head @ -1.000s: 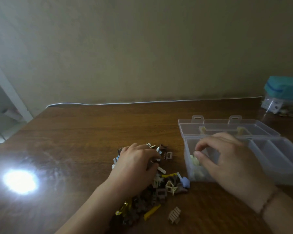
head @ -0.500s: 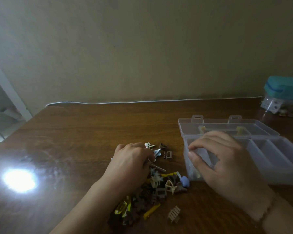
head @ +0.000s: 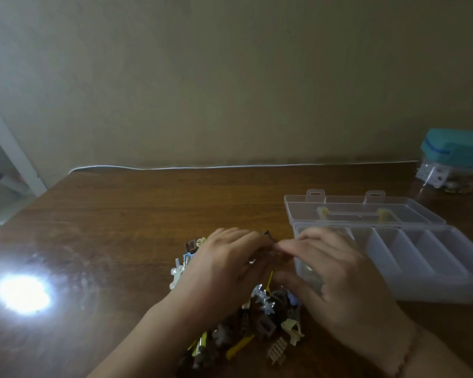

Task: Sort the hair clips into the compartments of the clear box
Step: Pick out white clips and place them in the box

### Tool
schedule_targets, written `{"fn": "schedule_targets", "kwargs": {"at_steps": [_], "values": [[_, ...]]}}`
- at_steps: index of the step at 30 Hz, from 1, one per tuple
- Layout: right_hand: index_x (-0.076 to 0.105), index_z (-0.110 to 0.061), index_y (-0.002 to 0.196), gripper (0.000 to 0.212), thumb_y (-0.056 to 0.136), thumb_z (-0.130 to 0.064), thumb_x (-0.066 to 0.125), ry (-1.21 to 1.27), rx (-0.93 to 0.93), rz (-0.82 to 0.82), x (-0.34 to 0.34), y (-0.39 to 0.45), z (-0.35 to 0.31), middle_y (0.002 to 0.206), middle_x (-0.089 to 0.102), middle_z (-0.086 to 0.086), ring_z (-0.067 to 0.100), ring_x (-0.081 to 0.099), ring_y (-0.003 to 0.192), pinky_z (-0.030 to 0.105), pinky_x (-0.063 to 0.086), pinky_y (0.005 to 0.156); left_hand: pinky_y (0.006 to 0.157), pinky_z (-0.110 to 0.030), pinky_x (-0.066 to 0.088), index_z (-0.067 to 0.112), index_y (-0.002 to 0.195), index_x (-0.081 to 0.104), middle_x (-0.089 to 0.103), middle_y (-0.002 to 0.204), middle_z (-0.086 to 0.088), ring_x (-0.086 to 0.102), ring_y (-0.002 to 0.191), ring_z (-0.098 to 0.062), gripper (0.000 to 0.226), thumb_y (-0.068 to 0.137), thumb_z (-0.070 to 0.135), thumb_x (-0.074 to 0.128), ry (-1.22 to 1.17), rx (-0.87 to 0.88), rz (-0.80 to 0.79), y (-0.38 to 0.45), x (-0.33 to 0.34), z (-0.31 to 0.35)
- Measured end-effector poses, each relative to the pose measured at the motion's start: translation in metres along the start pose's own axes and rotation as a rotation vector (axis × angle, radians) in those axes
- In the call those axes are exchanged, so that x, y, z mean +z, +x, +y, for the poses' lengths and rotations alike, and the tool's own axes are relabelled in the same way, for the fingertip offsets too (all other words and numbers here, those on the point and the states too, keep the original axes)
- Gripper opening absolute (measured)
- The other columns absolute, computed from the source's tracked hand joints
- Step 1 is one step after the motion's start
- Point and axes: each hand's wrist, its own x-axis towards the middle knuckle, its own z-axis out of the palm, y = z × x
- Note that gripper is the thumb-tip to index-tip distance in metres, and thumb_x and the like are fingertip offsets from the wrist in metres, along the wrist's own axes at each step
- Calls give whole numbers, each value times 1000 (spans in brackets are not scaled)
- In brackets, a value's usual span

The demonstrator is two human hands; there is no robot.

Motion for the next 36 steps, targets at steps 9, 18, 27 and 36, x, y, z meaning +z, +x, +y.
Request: {"fn": "schedule_targets", "kwargs": {"at_steps": [9, 18, 27, 36], "values": [[64, -32, 95, 19, 90, -41, 47, 48, 158, 118, -9, 3, 7, 85, 56, -18, 2, 54, 83, 22, 47, 66, 84, -29, 57, 29, 117, 66, 67, 113, 17, 63, 104, -1, 35, 89, 50, 59, -246, -209, 18, 0, 2, 4], [72, -22, 90, 12, 83, -21, 62, -199, 286, 75, -24, 4, 20, 74, 57, -14, 9, 49, 70, 12, 30, 61, 107, -38, 39, 32, 139, 48, 53, 139, 13, 44, 131, -14, 43, 96, 36, 49, 306, -623, -163, -7, -6, -31], [71, -32, 93, 16, 81, -33, 61, -117, 289, -88, -20, 2, 20, 80, 59, -22, 4, 54, 78, 13, 34, 68, 94, -39, 37, 42, 127, 58, 54, 120, 14, 43, 117, -16, 39, 89, 36, 55, 284, -703, -282, 2, -6, -35], [69, -33, 92, 24, 83, -45, 49, -78, 230, -7, -18, 3, 17, 77, 54, -27, -4, 49, 80, 12, 34, 67, 87, -38, 32, 38, 102, 65, 54, 104, 15, 43, 108, -16, 15, 91, 47, 59, 281, -729, -264, 3, -5, -36]]}}
